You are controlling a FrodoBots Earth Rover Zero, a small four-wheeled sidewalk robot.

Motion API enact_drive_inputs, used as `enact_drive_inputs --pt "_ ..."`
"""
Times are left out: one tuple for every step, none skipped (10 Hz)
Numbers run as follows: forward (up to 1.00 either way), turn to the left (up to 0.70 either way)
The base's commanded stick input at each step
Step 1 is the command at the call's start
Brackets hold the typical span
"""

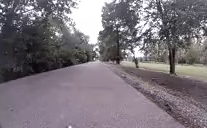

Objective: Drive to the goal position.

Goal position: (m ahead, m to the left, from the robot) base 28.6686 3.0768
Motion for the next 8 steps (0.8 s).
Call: enact_drive_inputs --pt "0.06 0.01" --pt "0.06 0.01" --pt "0.06 0.01" --pt "0.06 0.01" --pt "0.07 0.01" --pt "0.07 0.01" --pt "0.06 0.01" --pt "0.06 0.01"
